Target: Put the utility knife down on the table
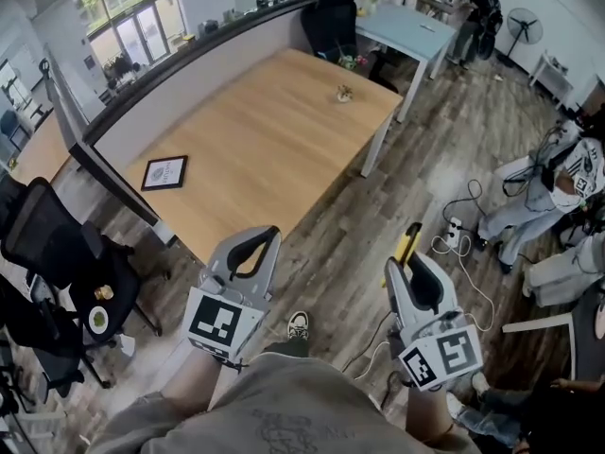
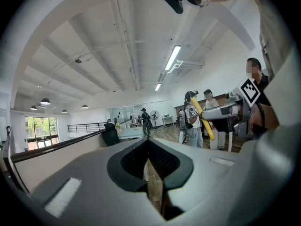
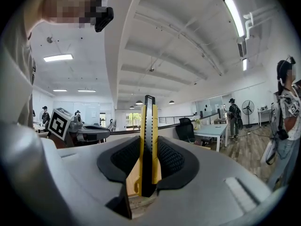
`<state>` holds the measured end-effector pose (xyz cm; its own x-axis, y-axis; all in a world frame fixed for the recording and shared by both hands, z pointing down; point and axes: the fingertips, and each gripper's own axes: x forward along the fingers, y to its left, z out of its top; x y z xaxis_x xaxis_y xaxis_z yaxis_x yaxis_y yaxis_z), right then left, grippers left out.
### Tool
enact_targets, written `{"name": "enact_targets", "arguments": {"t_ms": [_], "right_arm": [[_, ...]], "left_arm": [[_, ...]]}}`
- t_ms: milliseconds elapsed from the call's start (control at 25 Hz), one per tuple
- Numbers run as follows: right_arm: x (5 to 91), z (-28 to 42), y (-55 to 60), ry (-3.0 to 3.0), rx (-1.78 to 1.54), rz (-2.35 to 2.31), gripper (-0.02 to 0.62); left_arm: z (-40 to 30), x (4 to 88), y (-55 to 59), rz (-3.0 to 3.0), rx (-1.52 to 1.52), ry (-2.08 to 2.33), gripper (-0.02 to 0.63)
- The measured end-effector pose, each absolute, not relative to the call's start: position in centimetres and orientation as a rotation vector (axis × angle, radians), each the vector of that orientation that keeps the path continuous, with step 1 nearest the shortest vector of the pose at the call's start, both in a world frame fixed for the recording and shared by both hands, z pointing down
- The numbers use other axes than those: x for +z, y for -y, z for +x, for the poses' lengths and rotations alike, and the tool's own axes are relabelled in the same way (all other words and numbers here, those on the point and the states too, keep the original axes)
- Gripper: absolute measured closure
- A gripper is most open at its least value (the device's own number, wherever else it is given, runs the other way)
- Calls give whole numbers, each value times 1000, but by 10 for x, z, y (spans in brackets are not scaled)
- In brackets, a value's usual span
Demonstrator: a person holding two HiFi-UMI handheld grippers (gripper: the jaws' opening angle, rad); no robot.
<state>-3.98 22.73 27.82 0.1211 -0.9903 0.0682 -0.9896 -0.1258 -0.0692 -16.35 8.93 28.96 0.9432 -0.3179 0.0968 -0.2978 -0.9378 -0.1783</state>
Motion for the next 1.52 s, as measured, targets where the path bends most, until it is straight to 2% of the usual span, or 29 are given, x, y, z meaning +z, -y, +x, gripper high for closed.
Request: {"name": "enact_targets", "arguments": {"t_ms": [400, 800, 1200, 1520], "right_arm": [[279, 7, -117, -2066, -146, -2345, 471], [299, 52, -64, -2093, -188, -2349, 471], [302, 153, 1, -2179, -177, -2236, 471], [297, 263, 74, -2316, -194, -2117, 471]], "left_arm": [[-116, 296, 12, -2983, -231, -468, 607], [-74, 310, 67, -2975, -230, -495, 607], [15, 315, 128, -2906, -246, -623, 607], [113, 312, 184, -2889, -298, -797, 607]]}}
